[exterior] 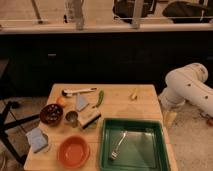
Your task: Place eraser in red bowl
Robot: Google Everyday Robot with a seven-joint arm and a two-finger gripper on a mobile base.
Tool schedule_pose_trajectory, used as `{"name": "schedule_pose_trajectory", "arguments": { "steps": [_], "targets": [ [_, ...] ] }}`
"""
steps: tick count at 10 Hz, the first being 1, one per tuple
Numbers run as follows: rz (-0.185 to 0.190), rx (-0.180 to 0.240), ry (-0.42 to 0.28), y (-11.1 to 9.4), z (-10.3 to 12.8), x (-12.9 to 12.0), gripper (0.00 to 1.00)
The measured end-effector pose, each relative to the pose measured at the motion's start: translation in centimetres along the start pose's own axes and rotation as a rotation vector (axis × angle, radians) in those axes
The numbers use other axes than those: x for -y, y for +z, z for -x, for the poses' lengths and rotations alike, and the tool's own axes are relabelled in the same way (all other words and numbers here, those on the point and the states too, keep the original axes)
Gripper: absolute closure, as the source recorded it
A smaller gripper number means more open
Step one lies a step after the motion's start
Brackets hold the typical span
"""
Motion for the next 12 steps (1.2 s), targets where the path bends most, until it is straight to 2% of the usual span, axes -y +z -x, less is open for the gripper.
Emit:
{"name": "schedule_pose_trajectory", "arguments": {
  "steps": [9,11,12],
  "targets": [
    [-0.004,0.001,0.0,-0.1,0.0,0.0,0.2],
    [-0.024,0.009,-0.044,-1.1,0.8,-0.2,0.2],
    [-0.033,0.017,-0.09,-1.7,2.5,-0.3,0.2]
  ]
}}
